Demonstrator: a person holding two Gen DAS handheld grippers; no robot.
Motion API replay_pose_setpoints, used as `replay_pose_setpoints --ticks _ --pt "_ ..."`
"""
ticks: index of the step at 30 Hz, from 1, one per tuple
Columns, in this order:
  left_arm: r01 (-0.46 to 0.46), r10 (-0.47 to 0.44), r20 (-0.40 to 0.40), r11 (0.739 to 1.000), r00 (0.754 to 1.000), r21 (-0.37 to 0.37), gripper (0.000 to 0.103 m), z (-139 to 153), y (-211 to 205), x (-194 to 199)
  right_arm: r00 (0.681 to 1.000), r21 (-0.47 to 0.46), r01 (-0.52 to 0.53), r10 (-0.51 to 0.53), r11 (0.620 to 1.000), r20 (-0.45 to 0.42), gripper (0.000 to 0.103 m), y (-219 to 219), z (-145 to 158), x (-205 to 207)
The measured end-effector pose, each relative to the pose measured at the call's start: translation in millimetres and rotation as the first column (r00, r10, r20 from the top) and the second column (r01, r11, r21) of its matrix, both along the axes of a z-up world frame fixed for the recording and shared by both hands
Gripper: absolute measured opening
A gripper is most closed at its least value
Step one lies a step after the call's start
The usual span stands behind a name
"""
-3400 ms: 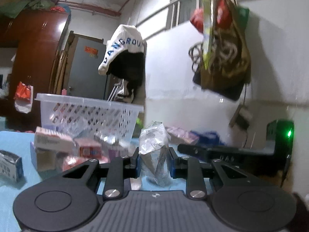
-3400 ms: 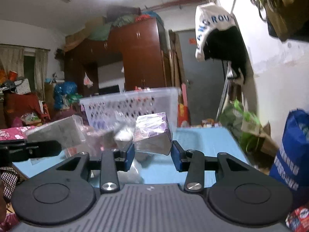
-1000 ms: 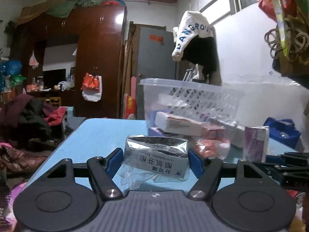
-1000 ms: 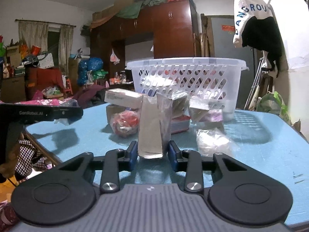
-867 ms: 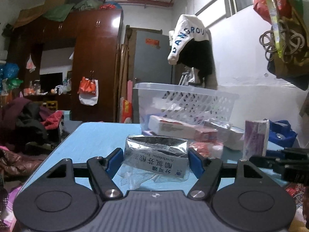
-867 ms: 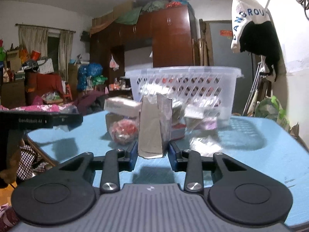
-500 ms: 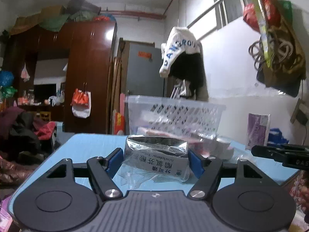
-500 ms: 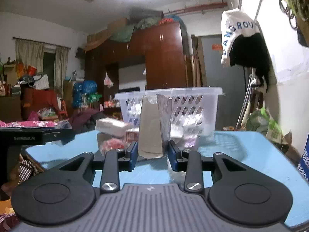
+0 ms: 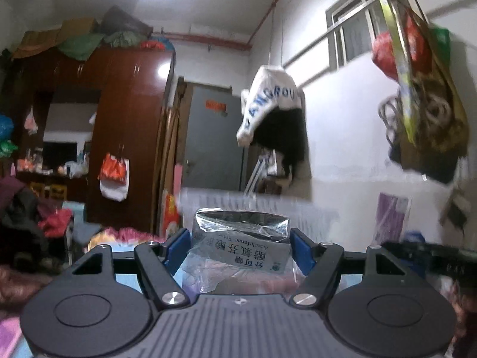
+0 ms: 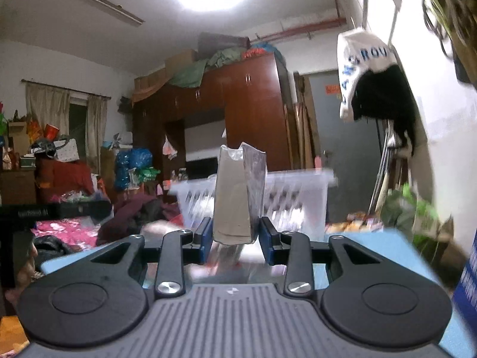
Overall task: Organize objects
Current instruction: 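Carry both silver packets over the basket and open both tools, then grasp a white plastic bag with the right tool while the left tool grasps the THANK YOU box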
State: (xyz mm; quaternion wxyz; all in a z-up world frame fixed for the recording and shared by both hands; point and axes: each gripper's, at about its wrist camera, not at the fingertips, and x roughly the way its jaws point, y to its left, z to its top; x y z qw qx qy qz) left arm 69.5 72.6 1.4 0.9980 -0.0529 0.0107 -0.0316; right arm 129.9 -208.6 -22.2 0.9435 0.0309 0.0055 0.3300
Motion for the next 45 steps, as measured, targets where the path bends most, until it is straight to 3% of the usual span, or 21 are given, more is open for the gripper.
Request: replay_pose_setpoints --ticks 2,6,7,9,12,14,16,19,23,27,30,32,38,45 --pt "-0.011 0.011 -0.012 1.0 1.0 -0.022 0.075 32 4 33 0.999 0.003 -0.034 0.034 0.999 -0.012 0.037 9 31 26" --pt "-0.015 0.005 -0.15 0.998 0.989 -0.065 0.075 86 4 132 1.0 -0.073 -0.002 0.0 0.997 -0.027 0.037 39 86 83" --pt "-0.014 0.0 -0.185 0.997 0.983 -0.072 0.075 90 3 152 0.999 -0.113 -0.022 0.016 0.993 -0.052 0.037 49 98 101" --pt "-0.015 -0.011 -0.234 0.994 0.972 -0.109 0.075 91 4 184 0.995 -0.204 0.031 -0.048 0.978 -0.082 0.037 69 107 130" --pt "-0.045 -0.008 -0.322 0.986 0.947 -0.159 0.075 77 7 215 0.985 -0.317 0.038 -0.089 0.948 -0.148 0.038 90 103 164" --pt "-0.082 0.023 -0.361 0.986 0.932 -0.148 0.078 67 7 226 0.979 -0.39 0.04 -0.114 0.92 -0.167 0.047 101 94 174" --pt "-0.103 0.043 -0.39 0.986 0.92 -0.134 0.087 60 8 226 0.982 -0.401 0.057 -0.124 0.914 -0.144 0.08 102 88 169" --pt "-0.094 0.044 -0.431 0.991 0.901 -0.095 0.092 57 7 219 0.985 -0.35 0.064 -0.116 0.935 -0.129 0.091 86 87 152" --pt "-0.062 0.041 -0.379 0.997 0.925 -0.044 0.092 63 0 198 0.987 -0.276 0.02 -0.063 0.961 -0.149 0.102 61 80 126" --pt "-0.033 0.038 -0.31 0.999 0.95 0.019 0.092 55 -1 147 0.988 -0.237 0.005 -0.042 0.972 -0.15 0.103 34 51 89" --pt "-0.009 0.014 -0.316 1.0 0.948 0.016 0.092 28 1 113 0.969 -0.149 -0.002 -0.034 0.989 -0.243 0.103 17 26 77" --pt "-0.027 0.03 -0.306 1.0 0.951 0.016 0.092 13 2 99 0.952 -0.148 0.013 -0.058 0.989 -0.302 0.103 12 4 63" --pt "-0.056 0.071 -0.32 0.997 0.945 0.055 0.092 -9 -10 101 0.973 -0.211 0.036 -0.082 0.977 -0.217 0.098 16 -17 36" --pt "-0.097 0.129 -0.365 0.99 0.922 0.106 0.092 -16 -19 112 0.972 -0.224 0.034 -0.084 0.974 -0.218 0.079 21 -32 34"
